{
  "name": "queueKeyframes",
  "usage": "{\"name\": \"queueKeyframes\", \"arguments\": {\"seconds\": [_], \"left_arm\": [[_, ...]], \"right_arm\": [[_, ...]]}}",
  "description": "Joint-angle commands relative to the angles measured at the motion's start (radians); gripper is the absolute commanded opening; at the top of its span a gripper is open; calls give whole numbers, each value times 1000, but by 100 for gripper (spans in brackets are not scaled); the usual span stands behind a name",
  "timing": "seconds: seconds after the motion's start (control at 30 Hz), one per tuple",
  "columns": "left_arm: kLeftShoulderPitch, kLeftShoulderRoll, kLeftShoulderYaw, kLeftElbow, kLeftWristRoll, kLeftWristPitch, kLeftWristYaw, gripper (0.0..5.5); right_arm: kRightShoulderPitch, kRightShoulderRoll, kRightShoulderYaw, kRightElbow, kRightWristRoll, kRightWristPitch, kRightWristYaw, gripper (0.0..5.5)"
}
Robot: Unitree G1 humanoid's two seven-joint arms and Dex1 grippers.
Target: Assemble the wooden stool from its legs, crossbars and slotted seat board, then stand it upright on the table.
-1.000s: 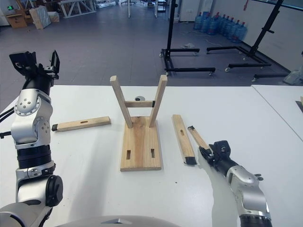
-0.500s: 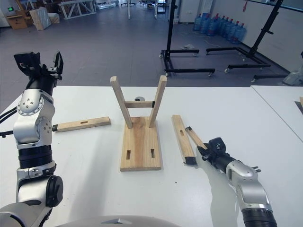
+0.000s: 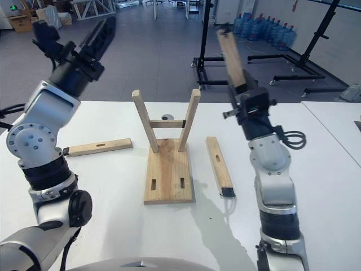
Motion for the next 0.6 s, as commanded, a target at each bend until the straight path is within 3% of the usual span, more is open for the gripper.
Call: {"name": "queueKeyframes", "arguments": {"seconds": [0.03,0.33,0.6], "left_arm": [[75,-92,-74,-28,-134,52,138,331],[61,-91,-116,-24,-279,2,267,331],[60,-24,-144,-46,-303,-25,258,199]], "right_arm": [[-5,22,108,-29,-33,-35,52,130],[51,59,212,-69,-26,-23,119,130],[83,69,229,-79,-26,-9,147,130]]}}
